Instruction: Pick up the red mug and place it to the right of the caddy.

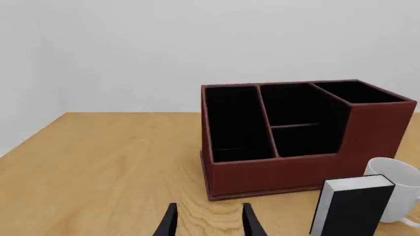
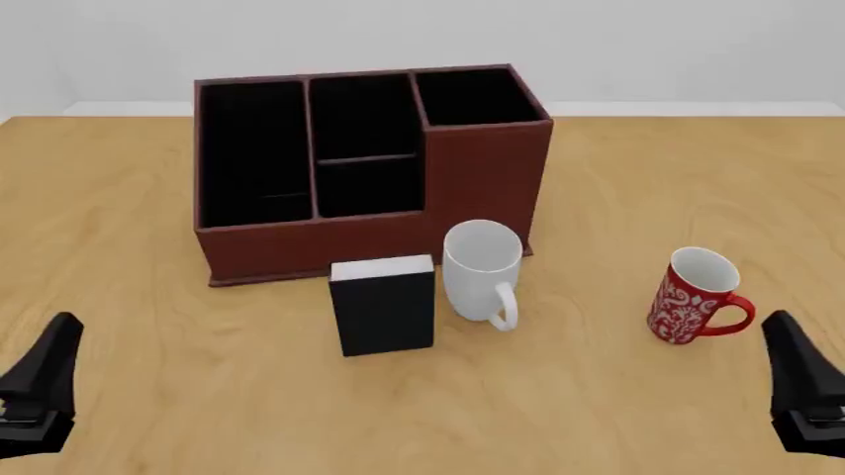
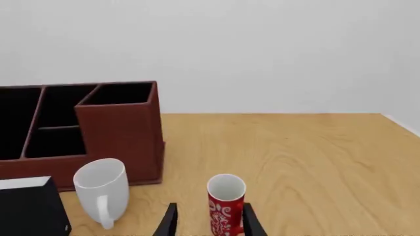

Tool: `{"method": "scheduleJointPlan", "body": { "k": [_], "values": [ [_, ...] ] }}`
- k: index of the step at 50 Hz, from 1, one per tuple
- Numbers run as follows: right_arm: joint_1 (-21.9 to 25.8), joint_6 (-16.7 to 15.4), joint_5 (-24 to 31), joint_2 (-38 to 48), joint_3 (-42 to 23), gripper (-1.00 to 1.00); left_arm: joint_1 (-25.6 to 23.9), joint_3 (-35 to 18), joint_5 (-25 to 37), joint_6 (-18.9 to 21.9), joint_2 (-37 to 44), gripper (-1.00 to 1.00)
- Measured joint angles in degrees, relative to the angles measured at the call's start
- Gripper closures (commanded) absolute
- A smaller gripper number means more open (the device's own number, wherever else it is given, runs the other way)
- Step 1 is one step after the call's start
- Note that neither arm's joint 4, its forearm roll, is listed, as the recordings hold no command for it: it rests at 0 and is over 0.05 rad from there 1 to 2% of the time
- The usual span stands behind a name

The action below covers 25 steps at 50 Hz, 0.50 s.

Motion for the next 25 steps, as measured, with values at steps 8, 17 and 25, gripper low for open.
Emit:
{"method": "scheduleJointPlan", "body": {
  "k": [8, 17, 25],
  "values": [
    [-0.45, -0.85, 0.90, 0.06, -0.30, -1.00, 0.00, 0.00, 0.00, 0.00, 0.00, -1.00],
    [-0.82, -1.34, 1.88, 0.42, -1.35, -1.00, 0.00, 0.00, 0.00, 0.00, 0.00, -1.00],
    [-0.34, -2.29, 5.25, 2.85, -7.45, -1.00, 0.00, 0.00, 0.00, 0.00, 0.00, -1.00]
  ]
}}
